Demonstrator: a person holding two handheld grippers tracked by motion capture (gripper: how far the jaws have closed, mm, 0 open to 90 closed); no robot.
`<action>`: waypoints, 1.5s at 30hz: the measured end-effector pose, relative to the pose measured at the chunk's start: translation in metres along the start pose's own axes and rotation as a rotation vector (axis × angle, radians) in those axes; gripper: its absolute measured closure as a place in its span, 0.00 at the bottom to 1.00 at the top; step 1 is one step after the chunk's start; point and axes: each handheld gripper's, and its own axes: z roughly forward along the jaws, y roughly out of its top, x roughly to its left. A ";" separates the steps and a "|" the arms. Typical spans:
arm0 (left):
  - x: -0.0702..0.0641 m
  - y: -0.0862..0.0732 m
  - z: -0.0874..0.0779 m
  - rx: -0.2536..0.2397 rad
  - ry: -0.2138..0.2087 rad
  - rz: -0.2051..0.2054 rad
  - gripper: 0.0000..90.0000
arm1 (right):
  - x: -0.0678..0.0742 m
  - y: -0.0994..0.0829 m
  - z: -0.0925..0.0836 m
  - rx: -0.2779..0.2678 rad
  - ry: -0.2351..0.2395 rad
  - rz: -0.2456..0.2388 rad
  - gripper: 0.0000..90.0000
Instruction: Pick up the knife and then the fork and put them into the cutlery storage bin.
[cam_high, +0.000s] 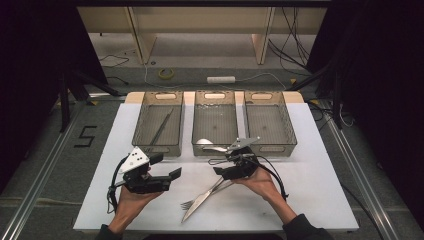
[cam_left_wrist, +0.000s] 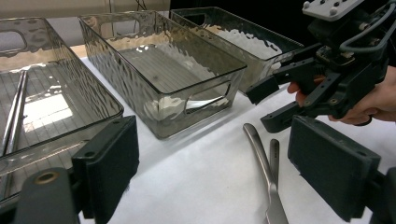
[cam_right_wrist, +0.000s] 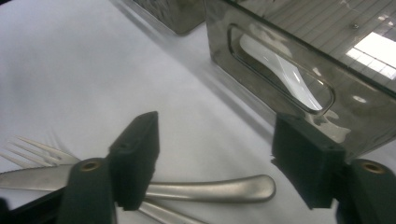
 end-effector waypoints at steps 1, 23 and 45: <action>0.000 0.000 0.000 0.001 0.000 0.001 0.18 | 0.000 -0.001 0.001 -0.005 -0.002 -0.006 0.48; -0.003 -0.002 -0.002 0.005 -0.001 0.020 0.18 | -0.009 -0.007 0.033 0.136 -0.038 -0.058 1.00; -0.003 -0.002 -0.002 0.005 -0.003 0.021 0.18 | -0.008 -0.009 0.031 0.233 -0.025 -0.043 1.00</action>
